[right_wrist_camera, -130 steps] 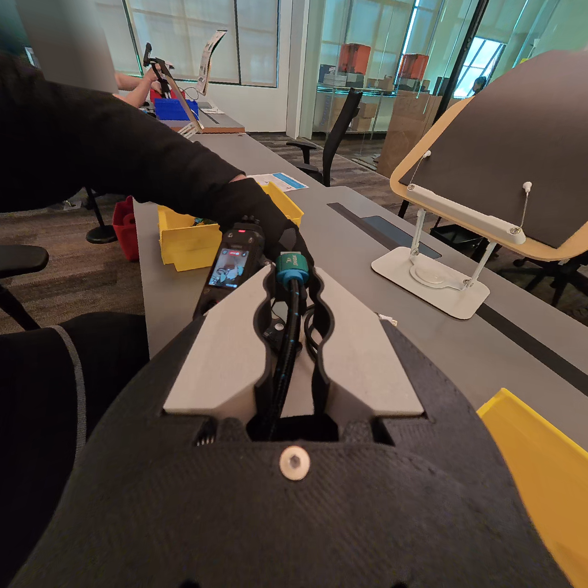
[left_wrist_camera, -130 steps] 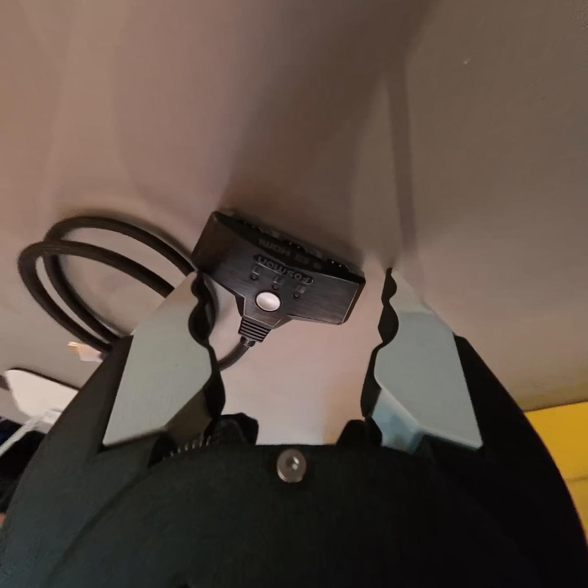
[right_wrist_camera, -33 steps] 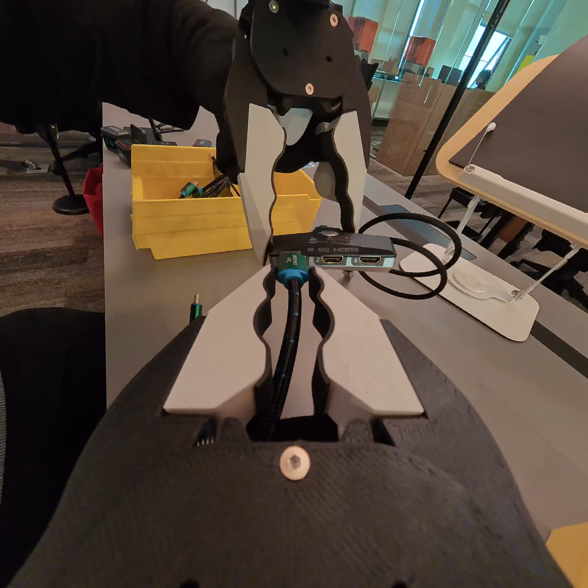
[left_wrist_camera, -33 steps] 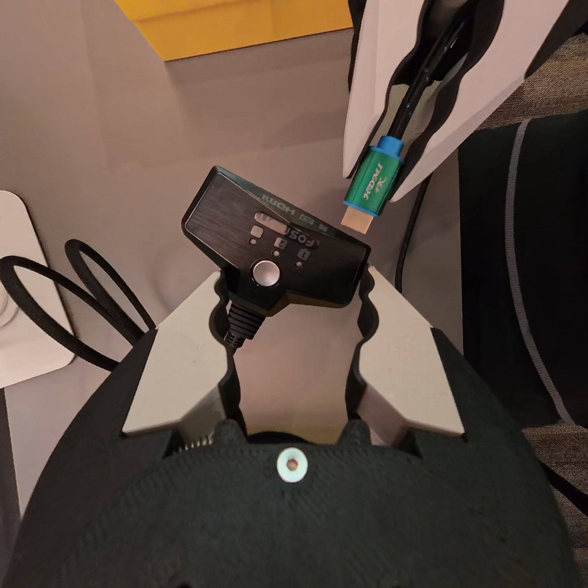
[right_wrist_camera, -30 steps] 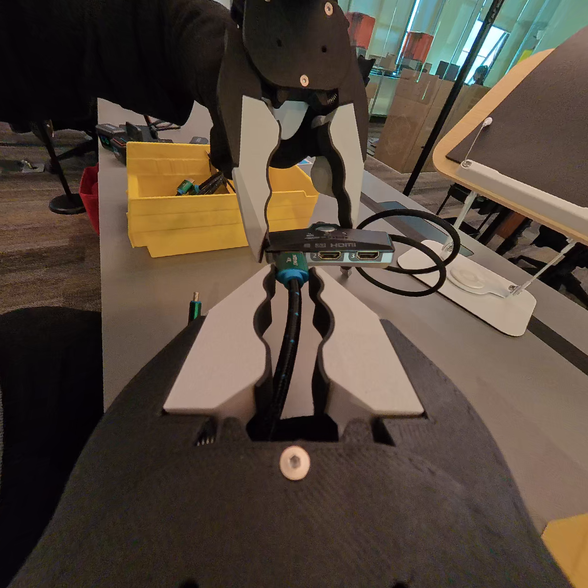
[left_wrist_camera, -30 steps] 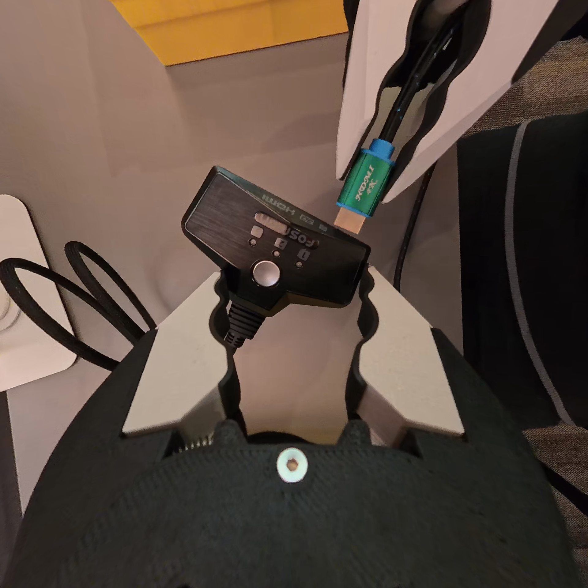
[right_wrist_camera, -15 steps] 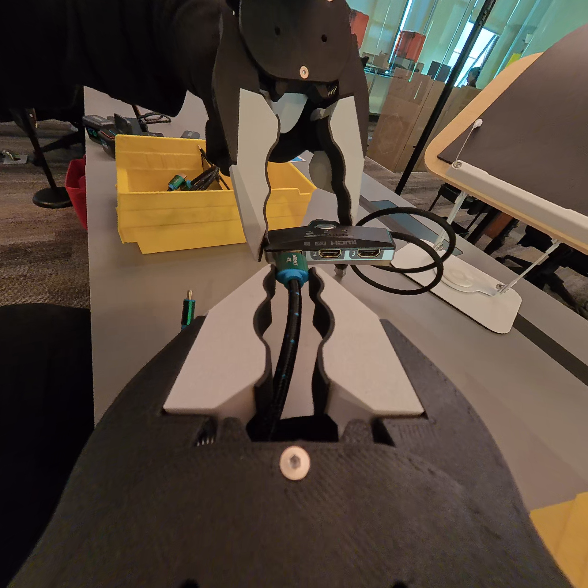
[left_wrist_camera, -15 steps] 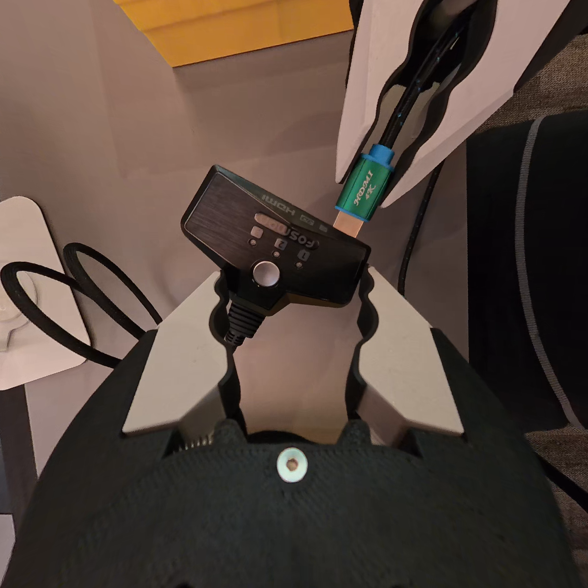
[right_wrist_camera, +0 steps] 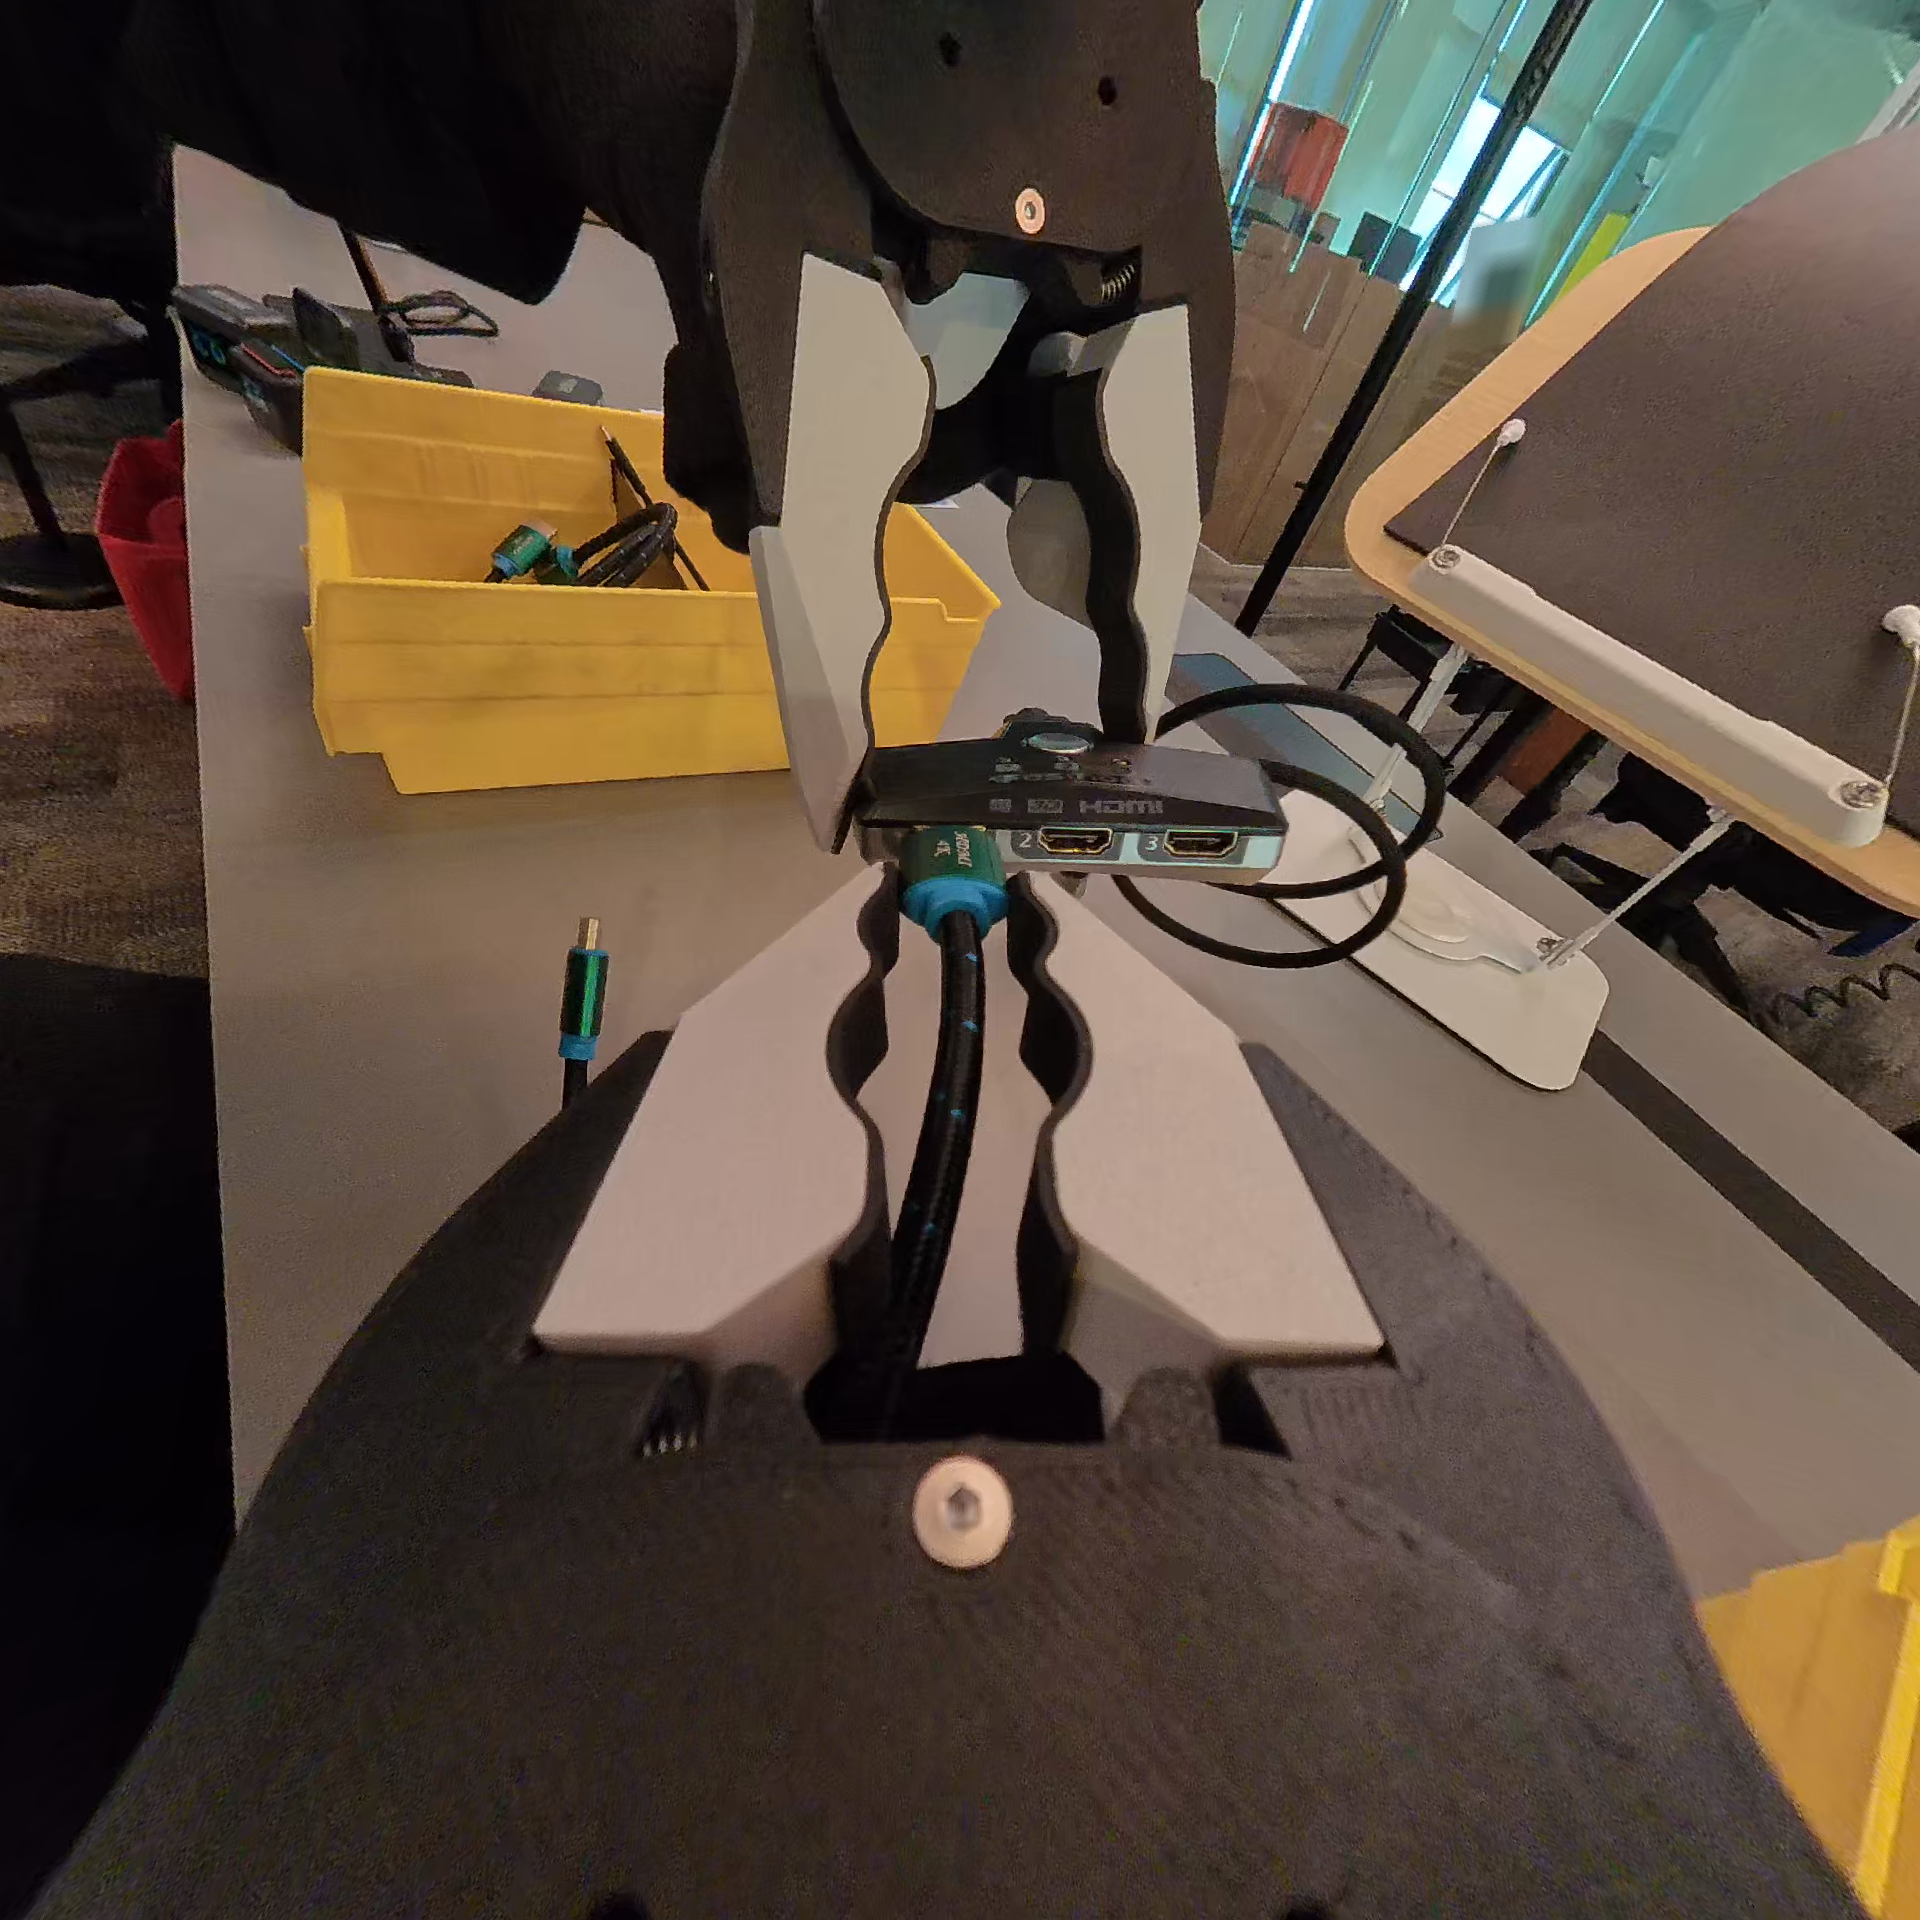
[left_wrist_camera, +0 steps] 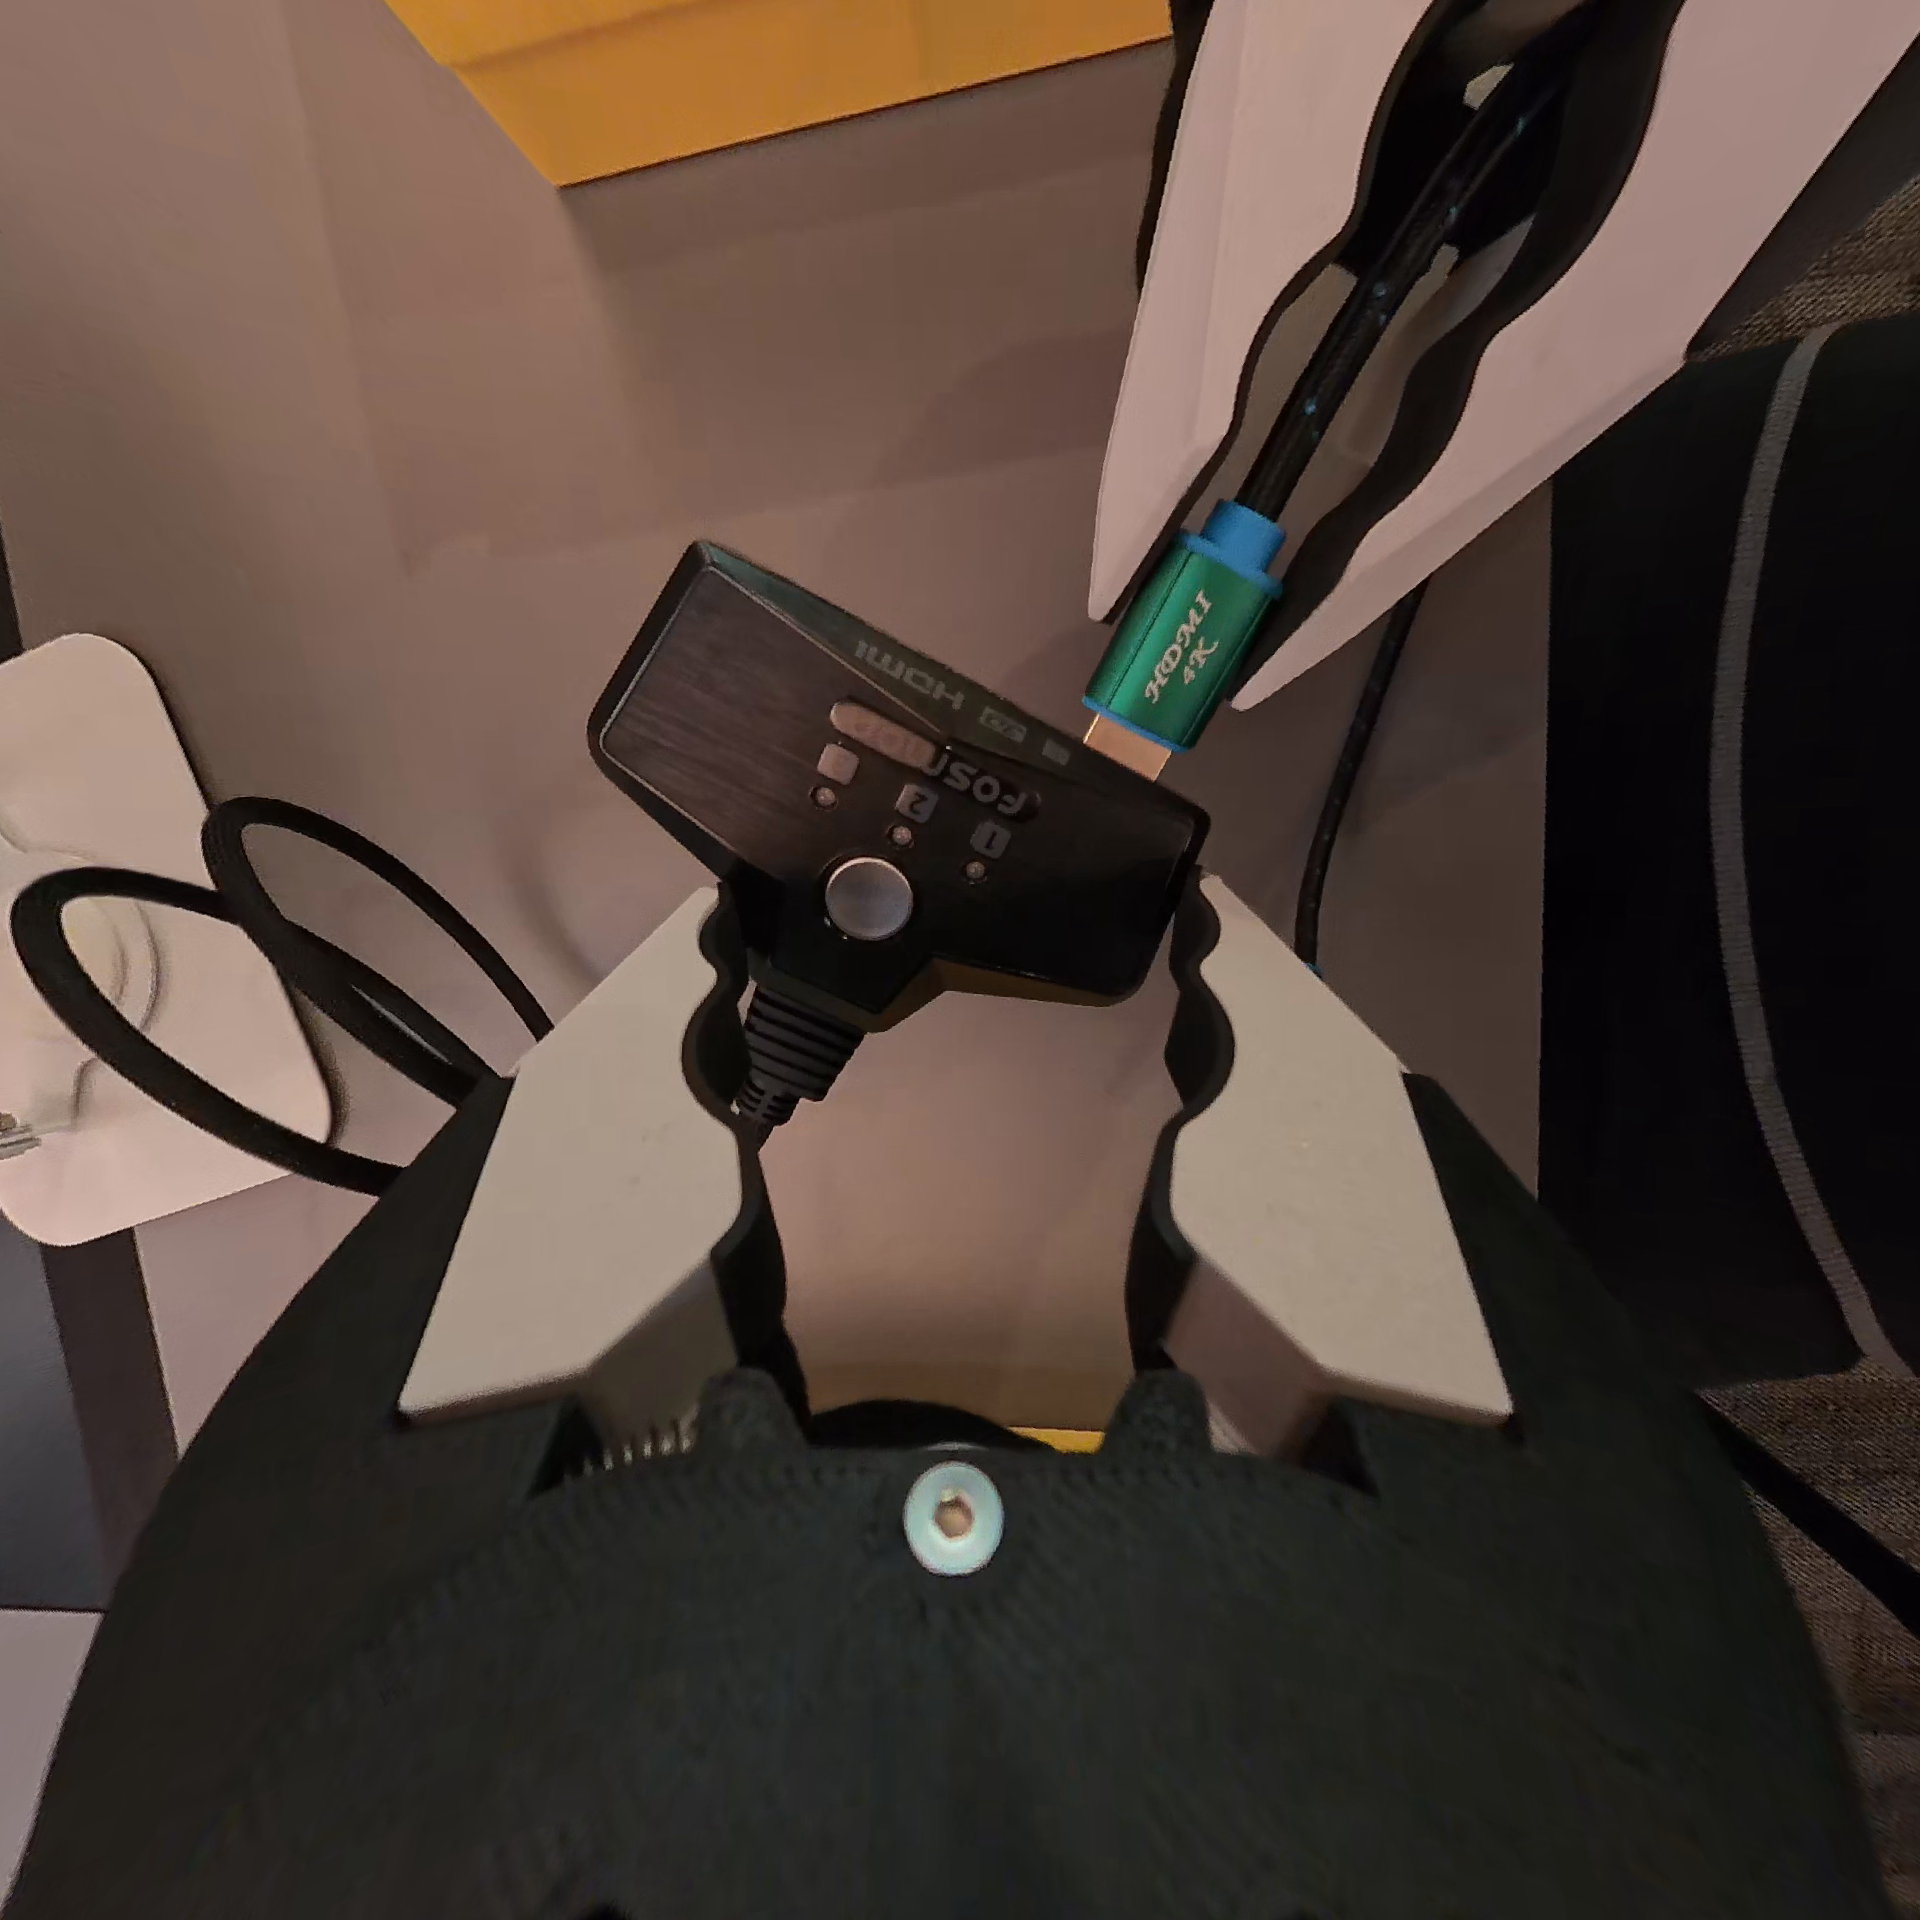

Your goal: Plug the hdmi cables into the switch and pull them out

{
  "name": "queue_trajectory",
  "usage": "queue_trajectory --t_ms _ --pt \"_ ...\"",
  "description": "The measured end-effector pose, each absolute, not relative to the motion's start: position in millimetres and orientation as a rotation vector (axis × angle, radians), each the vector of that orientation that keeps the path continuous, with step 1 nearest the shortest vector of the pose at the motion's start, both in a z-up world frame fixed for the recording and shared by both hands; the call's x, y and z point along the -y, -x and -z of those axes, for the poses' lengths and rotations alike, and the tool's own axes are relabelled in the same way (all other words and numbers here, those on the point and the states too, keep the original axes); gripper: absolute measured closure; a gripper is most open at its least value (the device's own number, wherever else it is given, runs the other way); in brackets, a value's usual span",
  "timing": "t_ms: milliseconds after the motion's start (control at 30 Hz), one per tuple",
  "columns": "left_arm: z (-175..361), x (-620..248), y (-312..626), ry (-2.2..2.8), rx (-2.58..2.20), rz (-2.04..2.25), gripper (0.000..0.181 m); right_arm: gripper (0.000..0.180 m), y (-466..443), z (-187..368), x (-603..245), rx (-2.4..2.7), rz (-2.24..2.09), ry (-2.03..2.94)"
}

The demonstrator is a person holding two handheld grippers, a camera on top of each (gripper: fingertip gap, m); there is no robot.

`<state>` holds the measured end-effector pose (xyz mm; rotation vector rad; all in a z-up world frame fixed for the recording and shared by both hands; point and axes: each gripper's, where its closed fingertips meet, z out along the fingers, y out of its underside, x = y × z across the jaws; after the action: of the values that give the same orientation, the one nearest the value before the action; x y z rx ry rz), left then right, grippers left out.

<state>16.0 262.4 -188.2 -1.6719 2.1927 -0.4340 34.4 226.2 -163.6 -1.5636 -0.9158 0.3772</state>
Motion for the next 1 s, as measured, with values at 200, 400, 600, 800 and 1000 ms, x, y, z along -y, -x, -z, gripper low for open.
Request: queue_trajectory --t_ms 200,400,600,800,1000 --pt "184.3 -263.7 -19.4 1.654 -2.199 0.374 0.101 0.162 -36.5 160.8 -226.9 0.903 -0.365 1.547" --pt "182.6 -263.3 -22.5 1.643 -2.206 0.310 0.101 0.162 -36.9 159.3 -226.9 0.900 -0.348 1.535" --pt "184.6 -264.7 -22.3 1.641 -2.214 0.243 0.102 0.162 -34.9 161.2 -227.7 0.907 -0.324 1.526" --pt "184.5 -265.3 -22.0 1.628 -2.224 0.212 0.102 0.162 -34.5 160.9 -227.4 0.922 -0.296 1.526" --pt "188.5 -267.3 -20.7 1.625 -2.245 0.197 0.101 0.162 -33.9 164.4 -229.1 0.935 -0.265 1.542"
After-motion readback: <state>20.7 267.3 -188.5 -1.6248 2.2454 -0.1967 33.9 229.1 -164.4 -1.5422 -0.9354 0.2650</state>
